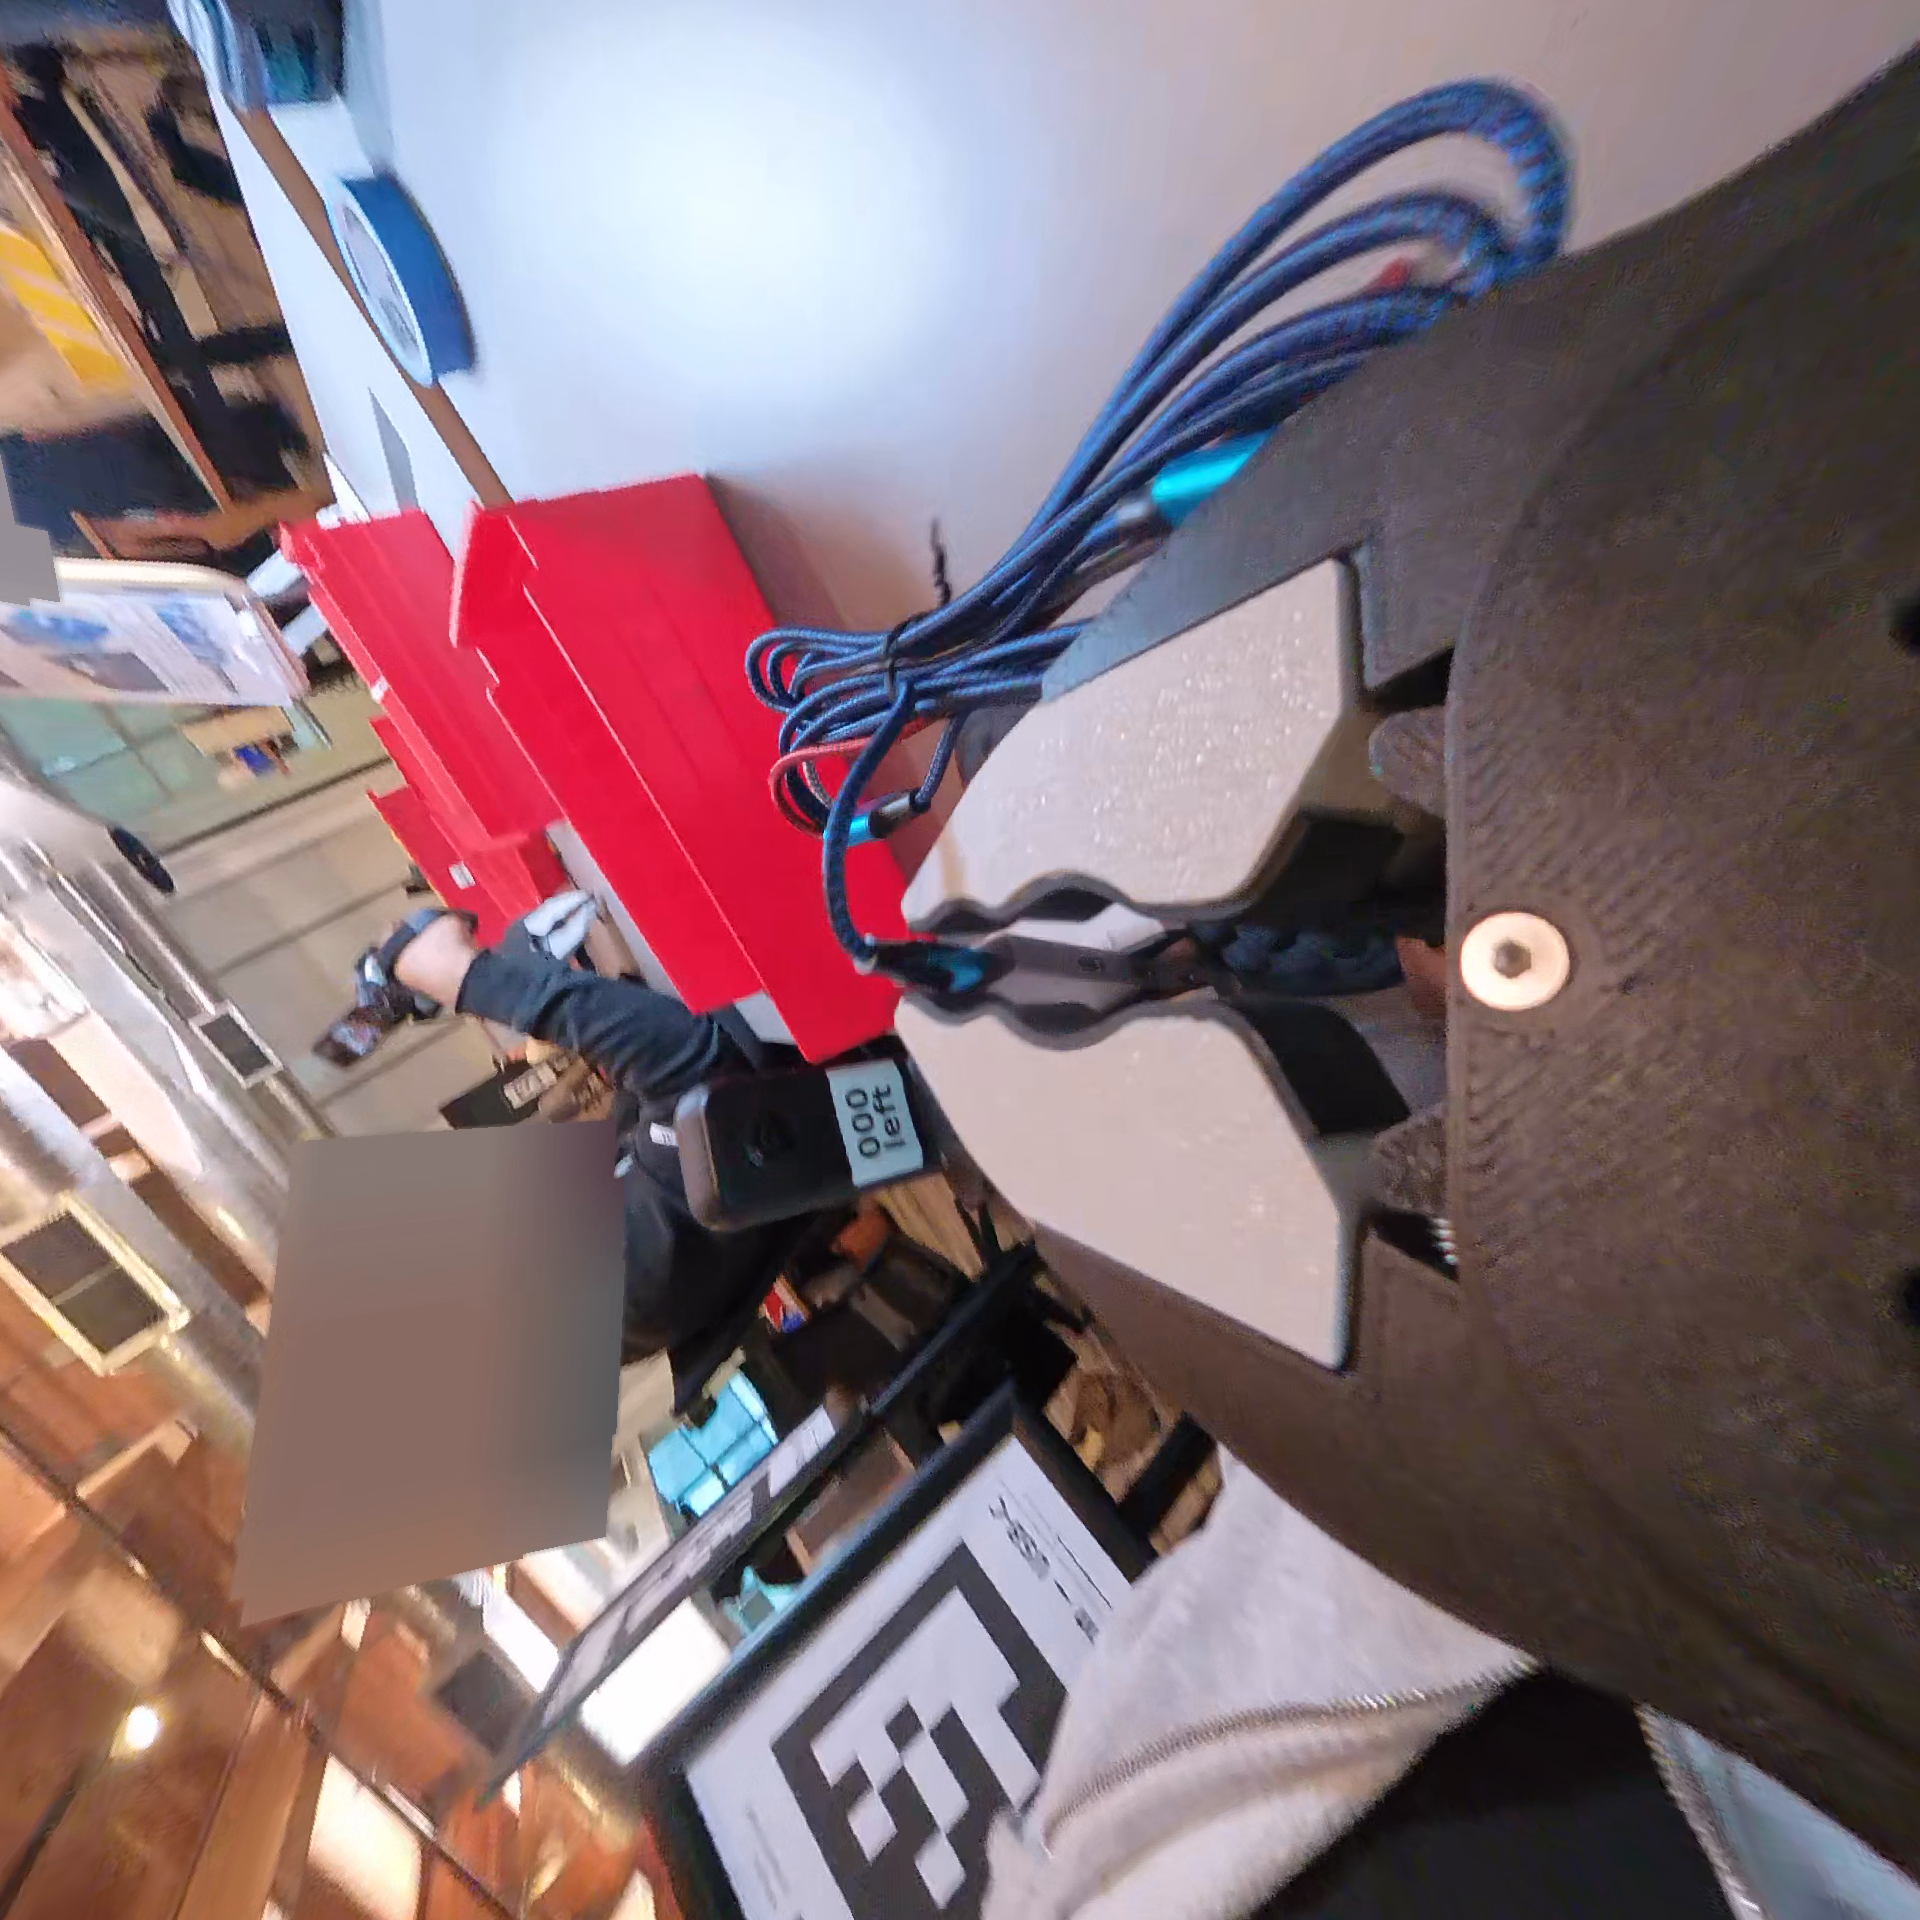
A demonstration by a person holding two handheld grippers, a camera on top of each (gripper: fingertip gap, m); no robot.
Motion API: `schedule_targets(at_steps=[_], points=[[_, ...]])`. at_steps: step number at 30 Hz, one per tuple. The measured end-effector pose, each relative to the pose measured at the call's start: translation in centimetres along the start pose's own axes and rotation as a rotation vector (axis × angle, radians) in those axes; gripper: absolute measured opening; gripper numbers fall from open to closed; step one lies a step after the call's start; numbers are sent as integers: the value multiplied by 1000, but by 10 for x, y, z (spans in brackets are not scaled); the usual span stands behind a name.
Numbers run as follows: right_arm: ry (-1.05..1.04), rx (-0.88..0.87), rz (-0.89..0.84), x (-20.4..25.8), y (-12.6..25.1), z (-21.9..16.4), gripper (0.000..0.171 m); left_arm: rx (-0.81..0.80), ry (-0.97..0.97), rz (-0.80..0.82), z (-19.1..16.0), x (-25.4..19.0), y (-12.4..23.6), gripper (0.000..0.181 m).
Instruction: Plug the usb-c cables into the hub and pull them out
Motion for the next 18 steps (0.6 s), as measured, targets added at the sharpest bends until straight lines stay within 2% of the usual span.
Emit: schedule_targets(at_steps=[5, 7, 8, 9, 18], points=[[-61, 4, 109, -3, 5, -5, 6, 25, 15, -99, 3, -1, -2, 12], [-51, 49, 95, -3, 2, -11, 6, -12, 31, -147, 9, 0, -6, 24], [-50, 56, 91, -3, 1, -14, 6, -22, 39, -155, 11, 2, -9, 24], [-64, 48, 105, -3, 0, -16, 6, -18, 44, -153, 12, 5, -12, 13], [-125, -90, 44, -14, 2, -19, 4, -42, 172, -126, 9, 17, -18, 10]])
Point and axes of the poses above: each gripper's, where its closed fingertips meet, y back along the fingers, z out of its top, x = y × z across the jaws, the point moved 9 cm from there along y, back along the fingers, and after that the axes turned 6 degrees about -y, right-handed, at the moved point
